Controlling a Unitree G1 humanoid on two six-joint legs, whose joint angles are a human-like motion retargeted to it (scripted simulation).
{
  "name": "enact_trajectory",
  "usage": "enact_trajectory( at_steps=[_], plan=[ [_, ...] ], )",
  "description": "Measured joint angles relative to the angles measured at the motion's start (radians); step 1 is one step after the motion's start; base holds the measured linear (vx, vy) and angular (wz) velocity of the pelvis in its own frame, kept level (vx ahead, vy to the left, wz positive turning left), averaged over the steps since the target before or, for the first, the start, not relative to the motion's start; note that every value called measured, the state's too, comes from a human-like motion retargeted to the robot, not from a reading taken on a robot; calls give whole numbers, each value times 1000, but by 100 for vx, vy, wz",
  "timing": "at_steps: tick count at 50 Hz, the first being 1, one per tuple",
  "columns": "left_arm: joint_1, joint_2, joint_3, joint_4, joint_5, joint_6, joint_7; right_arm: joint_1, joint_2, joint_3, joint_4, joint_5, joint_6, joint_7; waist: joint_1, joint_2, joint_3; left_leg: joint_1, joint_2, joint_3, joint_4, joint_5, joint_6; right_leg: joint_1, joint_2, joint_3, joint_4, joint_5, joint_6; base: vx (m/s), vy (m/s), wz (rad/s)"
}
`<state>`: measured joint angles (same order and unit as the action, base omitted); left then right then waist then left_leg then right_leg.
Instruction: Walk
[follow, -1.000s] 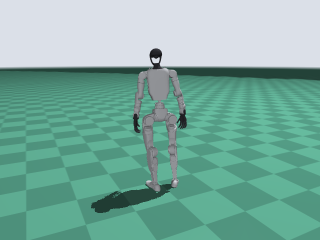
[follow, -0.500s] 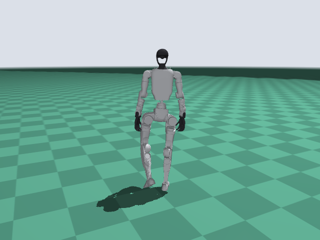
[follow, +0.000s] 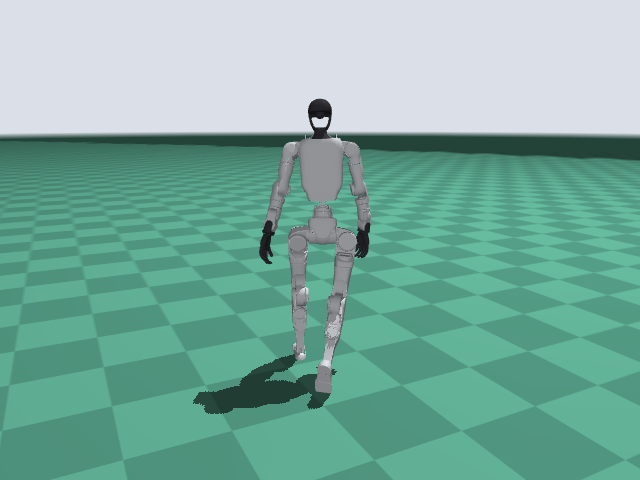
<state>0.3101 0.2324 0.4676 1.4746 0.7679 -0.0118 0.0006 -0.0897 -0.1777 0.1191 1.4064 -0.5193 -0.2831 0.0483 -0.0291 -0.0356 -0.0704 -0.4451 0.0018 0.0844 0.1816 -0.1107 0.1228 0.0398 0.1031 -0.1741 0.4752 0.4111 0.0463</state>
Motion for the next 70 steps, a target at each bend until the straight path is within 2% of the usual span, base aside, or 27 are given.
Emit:
enact_trajectory(
  at_steps=[2, 5, 7, 13, 17, 20, 23, 25, 28, 30, 31, 32, 34, 37, 39, 40, 42, 45, 47, 49, 51, 53, 55, 58, 61, 65, 70],
  plan=[
    [-79, -13, -38, -1, -29, -7, -26, 38, -16, 1, 12, -14, 9, 12, -42, 57, -2, 43, 38, -23, -4, -34, -20, -94, 3, -84, 159, -28, -6, 70, 12, 33],
    [-210, -27, -86, -16, -37, -26, -66, 104, -41, -15, 24, -45, 18, 12, -36, 92, -7, 86, 75, -23, 2, -84, -56, -267, -17, -81, 337, -217, -32, 75, 13, -44],
    [-298, -25, -115, -44, -30, -45, -81, 136, -56, -26, 49, -47, 24, 20, -57, 94, 7, 132, 83, -21, -11, -97, -76, -355, -17, -40, 330, -279, 45, 52, 7, -1],
    [-509, -8, -183, -135, -51, -119, -76, 212, -110, -75, 118, -77, 52, 30, -142, 59, 33, 313, 56, 23, -82, -137, -127, -494, -176, -3, -61, -399, 207, 77, 3, 25],
    [-598, 29, -201, -180, -74, -159, -85, 218, -129, -103, 152, -96, 76, 29, -155, 29, 64, 457, 95, 55, -100, -180, -222, -540, -181, 25, -402, -474, 215, 82, -31, -18],
    [-623, 48, -224, -191, -89, -177, -87, 217, -146, -108, 164, -128, 87, 24, -164, 47, 63, 541, 100, 47, -86, -181, -286, -546, -182, 8, -489, -479, 215, 105, 1, -5],
    [-593, 48, -237, -194, -73, -181, -90, 210, -158, -84, 153, -188, 106, 27, -186, 47, 30, 584, 53, 24, -34, -46, -371, -513, -234, -71, -427, -413, 215, 103, 15, 39],
    [-558, 35, -240, -191, -55, -176, -86, 189, -159, -74, 144, -220, 116, 26, -224, 28, 1, 576, -43, 16, 17, 144, -385, -526, -272, 49, -399, -339, 215, 105, 33, 111],
    [-493, 21, -234, -168, -31, -162, -62, 121, -138, -61, 129, -219, 108, 22, -248, -8, 19, 478, -138, 174, 295, 467, -385, -506, -401, 51, -307, -376, 212, 77, 56, 104],
    [-447, 15, -213, -133, -19, -149, -50, 75, -116, -35, 111, -202, 96, 15, -244, -58, 19, 371, -77, 364, 535, 576, -385, -463, -458, 29, -287, -413, 191, 85, -2, 31],
    [-418, 13, -206, -119, -11, -141, -54, 56, -102, -27, 100, -195, 91, 13, -227, -64, 14, 311, -35, 389, 635, 610, -385, -434, -444, 2, -291, -433, 163, 100, -37, -33],
    [-389, 10, -198, -108, -3, -133, -57, 38, -87, -21, 88, -189, 87, 12, -216, -67, 9, 259, -8, 390, 709, 604, -385, -407, -427, -18, -297, -453, 136, 111, -43, -31],
    [-325, -1, -174, -94, 15, -121, -58, -2, -58, -18, 65, -180, 77, 8, -218, -59, 3, 192, -21, 297, 729, 448, -385, -347, -379, -36, -312, -492, 90, 114, -30, 5],
    [-230, -28, -127, -69, 19, -111, -42, -66, -27, -5, 32, -155, 54, 0, -176, -49, 28, 108, -103, 146, 632, 306, -385, -237, -308, -23, -341, -549, 35, 95, -14, -68],
    [-162, -38, -110, -52, 7, -106, -43, -97, -3, 8, 11, -126, 32, -8, -119, -47, 43, 68, -99, 54, 523, 209, -362, -159, -234, 16, -369, -584, -18, 96, -32, -127],
    [-129, -37, -104, -47, 2, -104, -46, -111, 11, 12, 0, -111, 19, -11, -93, -39, 49, 43, -66, 17, 471, 159, -329, -122, -191, 22, -385, -597, -47, 101, -18, -86],
    [-72, -40, -93, -42, 7, -102, -47, -139, 27, 16, -22, -83, -2, -12, -67, -41, 51, -4, -55, 6, 304, 121, -155, -71, -171, 18, -394, -626, -77, 98, 7, -34],
    [-8, -29, -77, -29, 19, -95, -45, -183, 47, 21, -50, -49, -22, -8, -49, -47, 61, -42, -46, -23, 36, 56, 56, 1, -145, 31, -397, -669, -114, 89, 15, 4],
    [8, -11, -65, 0, 25, -79, -42, -211, 55, 24, -59, -35, -28, -8, -69, -46, 56, -48, -53, -92, -152, 78, 139, 36, -112, -1, -402, -679, -149, 71, -4, 66],
    [22, 4, -45, 32, 33, -59, -42, -223, 60, 33, -61, -31, -27, -7, -85, -33, 32, -52, -48, -138, -255, 125, 139, 53, -71, -20, -390, -659, -177, 109, 15, 29],
    [42, 2, -30, 63, 29, -39, -44, -204, 59, 48, -59, -41, -24, -8, -66, -32, 16, -35, -43, -21, -171, 133, 102, 87, -74, 12, -343, -593, -168, 112, 39, -70],
    [34, 4, -21, 95, 12, -15, -47, -171, 64, 55, -53, -55, -16, -12, -54, -22, 0, -38, -27, -35, -91, 135, 67, 86, -53, 12, -261, -435, -183, 81, 15, -74],
    [-13, 4, -18, 121, -7, 8, -49, -134, 64, 54, -36, -52, -11, -21, -29, -7, 26, -21, 3, -71, -24, 104, 38, 64, -36, 18, -116, -178, -187, 107, 25, -75],
    [-95, -12, -32, 114, -50, 0, -32, -82, 47, 45, 12, -35, -10, -14, -38, 50, 50, 52, 57, -63, 9, 16, -5, -80, -51, -56, 195, 14, -126, 82, 21, -24],
    [-177, -25, -72, 79, -86, -26, -35, 2, 24, 36, 31, -49, -3, -10, -54, 87, 15, 107, 95, -17, 2, -42, -44, -255, -63, -66, 367, -162, -94, 92, 23, -23],
    [-333, -8, -124, 10, -67, -61, -61, 101, -20, -12, 74, -53, 4, 2, -112, 97, 42, 216, 98, -19, -35, -71, -86, -438, -9, 37, 326, -313, 88, 79, 15, 53],
    [-496, 1, -177, -90, -91, -131, -81, 200, -99, -51, 137, -97, 39, 8, -184, 72, 52, 394, 63, -5, -86, -124, -144, -525, -201, 24, -76, -416, 197, 98, 6, 45]
  ],
)
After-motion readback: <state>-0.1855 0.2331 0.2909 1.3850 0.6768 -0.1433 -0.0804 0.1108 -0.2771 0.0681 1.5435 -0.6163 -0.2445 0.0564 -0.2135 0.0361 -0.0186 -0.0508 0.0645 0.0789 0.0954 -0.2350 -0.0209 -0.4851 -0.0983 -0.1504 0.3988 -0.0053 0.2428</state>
